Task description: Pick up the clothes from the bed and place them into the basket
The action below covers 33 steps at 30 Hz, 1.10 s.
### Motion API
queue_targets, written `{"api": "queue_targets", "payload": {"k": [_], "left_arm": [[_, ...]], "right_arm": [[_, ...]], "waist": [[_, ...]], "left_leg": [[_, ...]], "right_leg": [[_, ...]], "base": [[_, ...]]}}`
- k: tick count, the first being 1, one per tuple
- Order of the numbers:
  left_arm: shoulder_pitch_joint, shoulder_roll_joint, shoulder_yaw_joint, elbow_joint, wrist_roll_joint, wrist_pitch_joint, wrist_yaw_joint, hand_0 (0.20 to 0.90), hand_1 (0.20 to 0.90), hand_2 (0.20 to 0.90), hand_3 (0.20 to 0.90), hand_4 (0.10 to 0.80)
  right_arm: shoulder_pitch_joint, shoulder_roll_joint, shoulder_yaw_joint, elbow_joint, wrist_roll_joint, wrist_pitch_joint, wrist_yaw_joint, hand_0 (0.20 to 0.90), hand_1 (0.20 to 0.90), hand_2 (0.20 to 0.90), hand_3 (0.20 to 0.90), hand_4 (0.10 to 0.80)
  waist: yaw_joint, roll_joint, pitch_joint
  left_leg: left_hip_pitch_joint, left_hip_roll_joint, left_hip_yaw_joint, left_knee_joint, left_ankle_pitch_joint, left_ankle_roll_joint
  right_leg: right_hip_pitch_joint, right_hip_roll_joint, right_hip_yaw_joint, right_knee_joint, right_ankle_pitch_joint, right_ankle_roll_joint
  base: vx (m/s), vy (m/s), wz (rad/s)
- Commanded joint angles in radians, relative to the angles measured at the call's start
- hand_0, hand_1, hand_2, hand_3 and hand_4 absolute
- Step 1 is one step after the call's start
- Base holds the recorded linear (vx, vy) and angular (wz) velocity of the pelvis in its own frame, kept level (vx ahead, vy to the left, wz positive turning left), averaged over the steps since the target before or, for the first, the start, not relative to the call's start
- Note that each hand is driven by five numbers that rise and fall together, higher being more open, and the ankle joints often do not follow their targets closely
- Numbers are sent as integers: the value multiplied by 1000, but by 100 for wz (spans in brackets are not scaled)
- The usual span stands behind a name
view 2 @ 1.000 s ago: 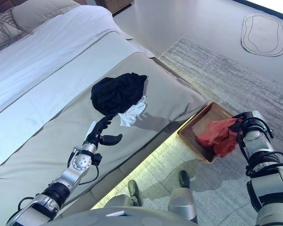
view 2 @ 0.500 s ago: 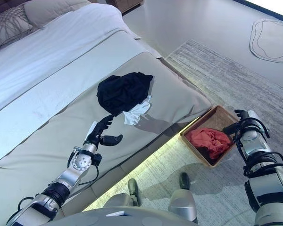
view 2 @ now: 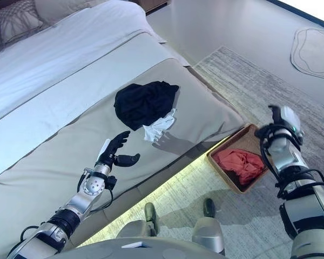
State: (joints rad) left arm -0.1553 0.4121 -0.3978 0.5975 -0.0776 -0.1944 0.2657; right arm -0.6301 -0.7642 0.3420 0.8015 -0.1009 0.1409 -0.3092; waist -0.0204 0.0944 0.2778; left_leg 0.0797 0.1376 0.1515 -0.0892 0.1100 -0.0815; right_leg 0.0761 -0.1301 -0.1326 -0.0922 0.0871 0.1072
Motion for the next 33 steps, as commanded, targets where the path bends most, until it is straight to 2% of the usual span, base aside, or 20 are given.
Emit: {"api": "queue_targets", "payload": {"k": [1, 6, 11, 14, 16, 20, 22, 23, 28, 33], "left_arm": [[-46, 75, -28, -69, 20, -70, 58, 900, 900, 900, 900, 800], [-35, 96, -41, -97, 38, -111, 49, 900, 900, 900, 900, 800], [-40, 120, -29, -139, 14, -160, 66, 900, 900, 900, 900, 800], [-35, 132, -24, -151, 16, -173, 77, 900, 900, 900, 900, 800], [-33, 147, -17, -175, 13, -178, 92, 900, 900, 900, 900, 800], [-48, 159, -15, -211, 28, -206, 142, 900, 900, 900, 900, 800], [-56, 166, -17, -242, 32, -220, 160, 900, 900, 900, 900, 800], [-54, 171, -18, -257, 34, -219, 162, 900, 900, 900, 900, 800], [-46, 199, -4, -330, 39, -231, 226, 900, 900, 900, 900, 800], [-74, 234, 28, -382, 10, -224, 237, 900, 900, 900, 900, 800]], "right_arm": [[-266, -57, 93, -27, -29, -56, -73, 900, 900, 900, 900, 800], [-445, -94, 173, 13, -22, -44, -47, 900, 900, 900, 900, 800], [-621, -113, 268, 22, 16, 8, -87, 900, 900, 900, 900, 800], [-657, -106, 294, 12, 22, 36, -102, 900, 900, 900, 900, 800], [-673, -91, 305, -17, 10, 72, -117, 900, 900, 900, 900, 800], [-712, -66, 331, -24, -1, 115, -138, 900, 900, 900, 900, 800], [-731, -56, 340, -8, 7, 135, -154, 900, 900, 900, 900, 800], [-737, -53, 344, 5, 11, 140, -154, 900, 900, 900, 900, 800], [-768, -47, 366, 79, -10, 168, -152, 900, 900, 900, 900, 800], [-810, -44, 394, 170, -2, 174, -144, 900, 900, 900, 900, 800]], "waist": [[74, -49, -50], [130, -16, -4], [193, 10, 102], [213, 12, 138], [235, 12, 178], [259, 13, 242], [274, 17, 242], [281, 16, 242], [305, 43, 242], [313, 64, 242]], "left_leg": [[5, 26, -26, 2, -77, -16], [-76, -5, -78, 51, -78, -11], [-207, -43, -145, 135, -82, -2], [-254, -55, -161, 182, -87, 3], [-308, -75, -186, 249, -101, 14], [-390, -106, -211, 347, -124, 31], [-463, -127, -226, 393, -136, 44], [-477, -134, -228, 415, -164, 46], [-639, -167, -244, 546, -201, 75], [-732, -186, -236, 634, -230, 95]], "right_leg": [[-26, -82, -23, 89, -68, -9], [-84, -109, -61, 162, -103, -25], [-189, -143, -116, 267, -135, -38], [-232, -157, -130, 332, -153, -42], [-278, -171, -141, 405, -174, -47], [-360, -184, -142, 537, -218, -57], [-434, -188, -140, 602, -234, -61], [-451, -188, -131, 635, -267, -57], [-609, -201, -114, 798, -308, -75], [-706, -207, -91, 899, -337, -84]], "base": [[86, 91, 31], [-17, 60, 29], [-119, 14, 36], [-41, -15, 23], [-29, -33, 25], [-21, -40, 35], [0, -41, 36], [34, -43, 32], [-8, 21, 20], [-25, 41, 10]]}}
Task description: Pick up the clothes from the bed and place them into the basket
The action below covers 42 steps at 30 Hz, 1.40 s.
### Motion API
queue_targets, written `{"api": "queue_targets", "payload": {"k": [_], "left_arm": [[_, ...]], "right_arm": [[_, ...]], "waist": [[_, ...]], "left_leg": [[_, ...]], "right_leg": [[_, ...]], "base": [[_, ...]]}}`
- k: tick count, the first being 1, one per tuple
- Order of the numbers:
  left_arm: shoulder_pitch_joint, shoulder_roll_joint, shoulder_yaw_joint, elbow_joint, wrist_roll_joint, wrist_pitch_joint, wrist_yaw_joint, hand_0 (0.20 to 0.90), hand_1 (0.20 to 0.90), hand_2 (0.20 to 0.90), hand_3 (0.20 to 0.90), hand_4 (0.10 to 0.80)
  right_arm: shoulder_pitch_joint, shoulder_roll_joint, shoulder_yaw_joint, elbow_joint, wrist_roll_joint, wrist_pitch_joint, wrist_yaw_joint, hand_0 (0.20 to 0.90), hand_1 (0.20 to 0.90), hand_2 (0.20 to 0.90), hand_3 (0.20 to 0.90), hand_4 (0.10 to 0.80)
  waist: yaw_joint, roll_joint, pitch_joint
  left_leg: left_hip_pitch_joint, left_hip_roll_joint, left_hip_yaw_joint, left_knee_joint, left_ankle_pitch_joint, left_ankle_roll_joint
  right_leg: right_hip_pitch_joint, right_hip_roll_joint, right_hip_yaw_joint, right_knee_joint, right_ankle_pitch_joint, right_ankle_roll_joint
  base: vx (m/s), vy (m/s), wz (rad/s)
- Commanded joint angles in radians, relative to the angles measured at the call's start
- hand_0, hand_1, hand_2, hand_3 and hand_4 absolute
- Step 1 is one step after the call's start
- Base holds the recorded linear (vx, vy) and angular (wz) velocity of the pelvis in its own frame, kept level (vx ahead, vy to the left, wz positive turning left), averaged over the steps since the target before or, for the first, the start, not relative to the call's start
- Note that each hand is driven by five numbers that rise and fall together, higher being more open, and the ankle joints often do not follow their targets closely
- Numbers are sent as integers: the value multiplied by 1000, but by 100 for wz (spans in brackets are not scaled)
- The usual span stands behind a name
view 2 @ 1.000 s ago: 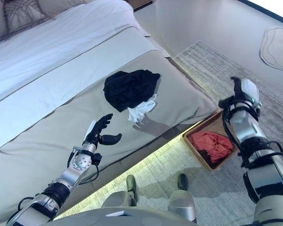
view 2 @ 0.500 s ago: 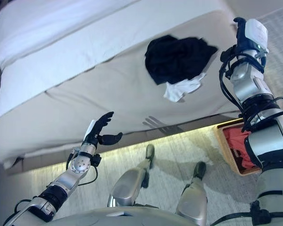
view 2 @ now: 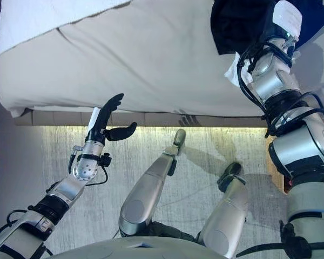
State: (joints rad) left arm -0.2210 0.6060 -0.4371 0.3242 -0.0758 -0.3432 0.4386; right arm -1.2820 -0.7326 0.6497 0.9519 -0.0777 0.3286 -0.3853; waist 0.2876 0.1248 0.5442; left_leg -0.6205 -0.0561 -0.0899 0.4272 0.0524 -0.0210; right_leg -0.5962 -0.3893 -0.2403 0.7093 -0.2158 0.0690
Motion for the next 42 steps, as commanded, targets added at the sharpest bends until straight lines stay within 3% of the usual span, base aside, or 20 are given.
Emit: {"api": "queue_targets", "payload": {"k": [1, 3, 4, 5, 6, 7, 17, 27, 32, 36, 42], "left_arm": [[-12, 44, 72, -117, 0, -73, 67, 900, 900, 900, 900, 800], [-16, 55, 82, -134, -27, -73, 66, 900, 900, 900, 900, 800], [-12, 58, 87, -141, -34, -76, 64, 900, 900, 900, 900, 800], [-3, 63, 96, -148, -37, -81, 59, 900, 900, 900, 900, 800], [4, 67, 103, -155, -40, -84, 54, 900, 900, 900, 900, 800], [14, 72, 110, -160, -43, -86, 46, 900, 900, 900, 900, 800], [81, 88, 148, -191, -46, -121, 23, 900, 900, 900, 900, 800], [1, 119, 127, -227, -73, -124, 28, 900, 900, 900, 900, 800], [7, 110, 138, -228, -83, -124, 3, 900, 900, 900, 900, 800], [6, 98, 143, -212, -98, -105, -9, 900, 900, 900, 900, 800], [-17, 68, 135, -162, -88, 1, -6, 900, 900, 900, 900, 800]], "right_arm": [[-168, -76, 89, 37, -25, -16, -67, 900, 900, 900, 900, 800], [-195, -82, 92, 76, -21, -17, -66, 900, 900, 900, 900, 800], [-202, -87, 93, 88, -17, -15, -69, 846, 846, 846, 837, 737], [-211, -95, 94, 104, -8, -16, -78, 573, 573, 573, 518, 418], [-219, -100, 95, 120, -6, -22, -86, 368, 368, 368, 280, 180], [-225, -108, 92, 130, 0, -25, -89, 300, 300, 300, 200, 100], [-253, -139, 105, 154, 18, -19, -88, 300, 300, 300, 200, 100], [-246, -138, 81, 221, 49, -90, -77, 300, 300, 300, 200, 100], [-237, -147, 73, 216, 40, -113, -52, 300, 300, 300, 200, 100], [-202, -147, 64, 190, 32, -135, -8, 300, 300, 300, 200, 100], [-114, -131, 25, 172, 9, -181, 66, 300, 300, 300, 200, 100]], "waist": [[5, 39, -24], [9, 49, -24], [11, 53, -24], [15, 57, -24], [18, 58, -24], [21, 60, -24], [27, 52, -24], [17, 26, -24], [16, 10, -24], [7, -7, -24], [-14, -42, -29]], "left_leg": [[-45, 5, 9, 131, -177, 37], [-77, -4, 14, 162, -185, 40], [-89, -7, 16, 172, -187, 42], [-102, -11, 16, 184, -190, 44], [-111, -14, 17, 192, -192, 45], [-115, -16, 18, 196, -194, 47], [-99, -3, 25, 202, -192, 53], [19, 21, 28, 153, -178, 42], [81, 33, 29, 119, -170, 37], [141, 44, 34, 93, -167, 32], [266, 78, 54, 17, -149, 20]], "right_leg": [[-47, 53, 21, 113, -40, -48], [-75, 52, 29, 140, -48, -52], [-87, 51, 32, 151, -51, -54], [-97, 52, 35, 162, -53, -55], [-105, 53, 36, 169, -56, -55], [-109, 52, 35, 175, -58, -56], [-90, 62, 29, 182, -62, -55], [42, 55, 0, 129, -60, -57], [104, 51, -14, 86, -48, -55], [166, 53, -19, 46, -40, -54], [295, 67, -26, -68, -9, -41]], "base": [[-23, 65, -5], [-28, 39, -4], [-38, 3, -3], [-41, -10, -2], [-40, -21, 0], [-29, -21, 6], [-16, -16, 4], [-2, -21, -4], [-12, -5, -2], [-3, 0, -1], [39, 3, -9]]}}
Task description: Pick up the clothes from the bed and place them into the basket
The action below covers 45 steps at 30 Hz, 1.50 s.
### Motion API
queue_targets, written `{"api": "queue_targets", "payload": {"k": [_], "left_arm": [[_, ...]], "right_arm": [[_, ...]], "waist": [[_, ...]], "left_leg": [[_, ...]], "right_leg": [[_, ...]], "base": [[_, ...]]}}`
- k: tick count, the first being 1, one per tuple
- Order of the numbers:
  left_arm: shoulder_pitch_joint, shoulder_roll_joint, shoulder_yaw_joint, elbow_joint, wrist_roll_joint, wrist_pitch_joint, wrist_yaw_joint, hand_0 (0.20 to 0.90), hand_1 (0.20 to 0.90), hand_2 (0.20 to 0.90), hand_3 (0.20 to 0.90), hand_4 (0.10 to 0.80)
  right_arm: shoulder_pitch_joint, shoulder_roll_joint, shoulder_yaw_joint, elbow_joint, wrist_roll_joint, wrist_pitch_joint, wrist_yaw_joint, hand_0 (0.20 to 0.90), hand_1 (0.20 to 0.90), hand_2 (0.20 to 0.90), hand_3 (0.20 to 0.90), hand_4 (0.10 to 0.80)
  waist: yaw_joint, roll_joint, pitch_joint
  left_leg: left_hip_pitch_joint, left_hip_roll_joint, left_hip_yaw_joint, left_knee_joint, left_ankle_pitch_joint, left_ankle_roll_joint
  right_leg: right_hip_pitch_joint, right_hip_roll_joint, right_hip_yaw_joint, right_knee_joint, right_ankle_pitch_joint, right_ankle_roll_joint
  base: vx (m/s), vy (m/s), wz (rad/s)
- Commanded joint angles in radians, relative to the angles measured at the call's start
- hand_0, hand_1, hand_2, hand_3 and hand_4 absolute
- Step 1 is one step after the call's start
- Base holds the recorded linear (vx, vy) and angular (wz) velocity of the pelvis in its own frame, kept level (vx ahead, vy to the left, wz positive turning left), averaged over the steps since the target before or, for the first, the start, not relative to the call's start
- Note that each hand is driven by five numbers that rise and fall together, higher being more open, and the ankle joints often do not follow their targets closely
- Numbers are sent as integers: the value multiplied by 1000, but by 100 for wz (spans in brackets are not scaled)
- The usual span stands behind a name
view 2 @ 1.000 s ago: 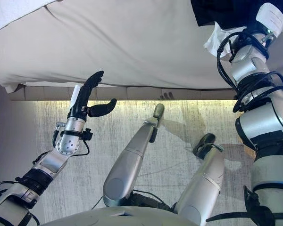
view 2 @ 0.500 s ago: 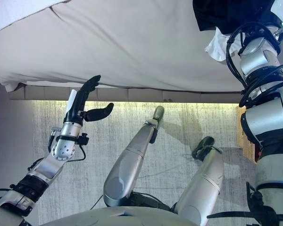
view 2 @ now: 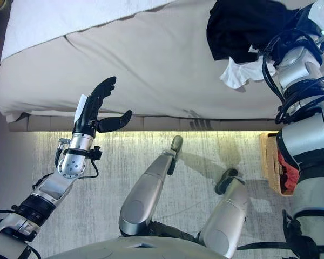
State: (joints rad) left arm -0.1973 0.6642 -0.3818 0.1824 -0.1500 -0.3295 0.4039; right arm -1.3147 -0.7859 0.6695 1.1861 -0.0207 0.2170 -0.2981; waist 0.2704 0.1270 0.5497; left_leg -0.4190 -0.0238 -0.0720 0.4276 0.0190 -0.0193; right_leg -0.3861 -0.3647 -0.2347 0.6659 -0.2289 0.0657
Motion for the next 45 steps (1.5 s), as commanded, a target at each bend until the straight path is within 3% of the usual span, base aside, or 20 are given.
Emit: {"api": "queue_targets", "payload": {"k": [1, 6, 7, 11, 21, 30, 45], "left_arm": [[-43, -3, 77, 0, -27, 18, 29, 900, 900, 900, 900, 800], [-30, -41, 89, 23, -53, 84, 29, 900, 900, 900, 900, 800], [-20, -55, 99, 28, -63, 99, 22, 900, 900, 900, 900, 800], [1, -78, 106, 35, -49, 122, -1, 900, 900, 900, 900, 800], [53, -84, 106, 45, -26, 169, -49, 900, 900, 900, 900, 800], [58, -84, 64, 125, -38, 156, -85, 900, 900, 900, 900, 800], [38, -78, 6, 228, -36, 111, -85, 900, 900, 900, 900, 800]], "right_arm": [[-46, -69, -6, -72, -46, -73, -11, 300, 300, 300, 200, 100], [68, -52, -54, -124, -33, -94, 26, 300, 300, 300, 200, 100], [115, -52, -77, -159, -34, -98, 31, 300, 300, 300, 200, 100], [186, -55, -115, -209, -41, -99, 35, 300, 300, 300, 200, 100], [239, -125, -170, -320, 22, -73, -10, 300, 300, 300, 200, 100], [65, -256, -170, -341, 198, -81, -4, 300, 300, 300, 200, 100], [-255, -382, 39, -365, 254, -89, -77, 300, 300, 300, 200, 100]], "waist": [[-4, -54, -52], [-27, -83, -114], [-36, -90, -141], [-53, -108, -198], [-92, -139, -324], [-118, -162, -408], [-176, -192, -480]], "left_leg": [[95, 57, 45, -15, -107, 13], [191, 89, 65, -106, -88, -2], [215, 102, 75, -150, -59, -3], [286, 116, 98, -223, -49, -14], [402, 153, 133, -348, -19, -32], [478, 178, 153, -451, 8, -59], [527, 192, 198, -515, 19, -80]], "right_leg": [[115, 47, -33, -67, 15, -33], [225, 62, -35, -208, 54, -23], [261, 68, -47, -270, 91, -26], [350, 88, -49, -380, 116, -11], [453, 112, -36, -522, 174, 18], [509, 131, -36, -593, 193, 37], [532, 148, -5, -668, 232, 55]], "base": [[43, 0, -17], [97, 4, -15], [95, 0, -16], [95, -11, -15], [63, 22, -8], [44, 27, -7], [2, 28, -10]]}}
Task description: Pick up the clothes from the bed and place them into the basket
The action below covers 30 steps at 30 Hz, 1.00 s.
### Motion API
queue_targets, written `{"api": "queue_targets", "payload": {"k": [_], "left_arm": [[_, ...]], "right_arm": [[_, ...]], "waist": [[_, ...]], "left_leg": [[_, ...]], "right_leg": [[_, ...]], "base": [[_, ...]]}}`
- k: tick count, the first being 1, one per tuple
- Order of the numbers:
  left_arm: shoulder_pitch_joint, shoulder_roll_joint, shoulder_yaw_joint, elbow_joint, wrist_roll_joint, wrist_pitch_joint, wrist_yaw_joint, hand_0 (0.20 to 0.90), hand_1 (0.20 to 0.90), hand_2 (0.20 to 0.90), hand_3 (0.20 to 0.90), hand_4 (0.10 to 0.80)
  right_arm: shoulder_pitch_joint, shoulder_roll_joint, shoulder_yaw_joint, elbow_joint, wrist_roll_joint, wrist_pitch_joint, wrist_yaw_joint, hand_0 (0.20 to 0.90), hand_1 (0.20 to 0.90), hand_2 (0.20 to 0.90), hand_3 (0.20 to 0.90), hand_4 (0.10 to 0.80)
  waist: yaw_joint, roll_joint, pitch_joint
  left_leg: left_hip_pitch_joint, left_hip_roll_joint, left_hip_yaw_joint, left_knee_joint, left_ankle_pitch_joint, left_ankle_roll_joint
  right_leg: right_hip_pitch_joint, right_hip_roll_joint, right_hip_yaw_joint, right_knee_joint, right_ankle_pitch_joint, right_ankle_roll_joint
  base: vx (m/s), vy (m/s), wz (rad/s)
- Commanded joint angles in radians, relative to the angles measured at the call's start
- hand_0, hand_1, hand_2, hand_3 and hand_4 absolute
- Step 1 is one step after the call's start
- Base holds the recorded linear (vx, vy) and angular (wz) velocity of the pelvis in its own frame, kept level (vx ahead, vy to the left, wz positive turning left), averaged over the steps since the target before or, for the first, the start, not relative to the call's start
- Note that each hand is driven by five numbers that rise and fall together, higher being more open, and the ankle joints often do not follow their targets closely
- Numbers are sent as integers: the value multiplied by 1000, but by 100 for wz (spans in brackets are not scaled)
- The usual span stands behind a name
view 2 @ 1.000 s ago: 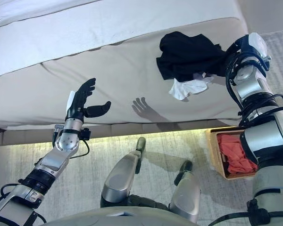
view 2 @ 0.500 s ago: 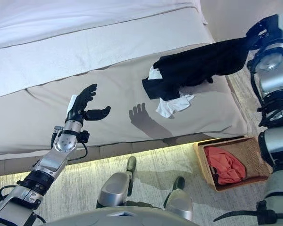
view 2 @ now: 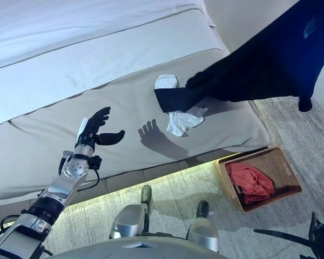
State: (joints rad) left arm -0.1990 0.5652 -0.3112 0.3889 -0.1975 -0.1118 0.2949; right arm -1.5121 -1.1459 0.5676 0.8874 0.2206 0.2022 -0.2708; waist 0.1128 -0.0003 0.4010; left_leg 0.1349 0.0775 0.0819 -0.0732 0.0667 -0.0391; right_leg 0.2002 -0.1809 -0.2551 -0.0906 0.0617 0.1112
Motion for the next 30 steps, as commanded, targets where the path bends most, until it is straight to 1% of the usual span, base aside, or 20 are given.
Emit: {"api": "queue_targets", "payload": {"k": [1, 5, 11, 17, 24, 30], "left_arm": [[36, 21, -66, 27, 14, -105, 23, 900, 900, 900, 900, 800], [25, 28, -74, 55, 9, -109, 16, 900, 900, 900, 900, 800], [17, 31, -81, 71, 15, -111, 11, 900, 900, 900, 900, 800], [0, 39, -87, 94, 11, -119, 11, 900, 900, 900, 900, 800], [-15, 29, -98, 113, 22, -128, 15, 900, 900, 900, 900, 800], [-22, 17, -104, 116, 37, -122, 12, 900, 900, 900, 900, 800]], "right_arm": [[-75, -27, 152, -67, 14, -70, -109, 300, 300, 300, 200, 100], [-148, -57, 209, -84, 34, -49, -139, 300, 300, 300, 200, 100], [-217, -96, 256, -75, 63, -12, -178, 300, 300, 300, 200, 100], [-301, -126, 300, -59, 68, 19, -173, 300, 300, 300, 200, 100], [-393, -154, 362, -53, 87, 23, -182, 300, 300, 300, 200, 100], [-419, -160, 385, -54, 82, 25, -186, 300, 300, 300, 200, 100]], "waist": [[-24, -68, -334], [-51, -78, -347], [-85, -89, -352], [-121, -93, -353], [-160, -97, -354], [-176, -97, -358]], "left_leg": [[-25, 92, 47, -14, -31, -61], [-15, 96, 70, -14, -39, -64], [-2, 100, 97, -14, -48, -66], [14, 100, 125, -14, -56, -68], [27, 100, 154, -14, -64, -68], [34, 97, 162, -14, -70, -65]], "right_leg": [[-55, -35, 20, 86, -56, 10], [-60, -29, 39, 74, -47, 12], [-71, -23, 68, 65, -35, 16], [-76, -20, 99, 51, -19, 23], [-90, -15, 134, 45, -8, 30], [-94, -11, 155, 43, -5, 30]], "base": [[12, 17, -8], [9, 15, -13], [-2, 1, -12], [4, 7, -21], [2, 8, -16], [11, 19, -16]]}}
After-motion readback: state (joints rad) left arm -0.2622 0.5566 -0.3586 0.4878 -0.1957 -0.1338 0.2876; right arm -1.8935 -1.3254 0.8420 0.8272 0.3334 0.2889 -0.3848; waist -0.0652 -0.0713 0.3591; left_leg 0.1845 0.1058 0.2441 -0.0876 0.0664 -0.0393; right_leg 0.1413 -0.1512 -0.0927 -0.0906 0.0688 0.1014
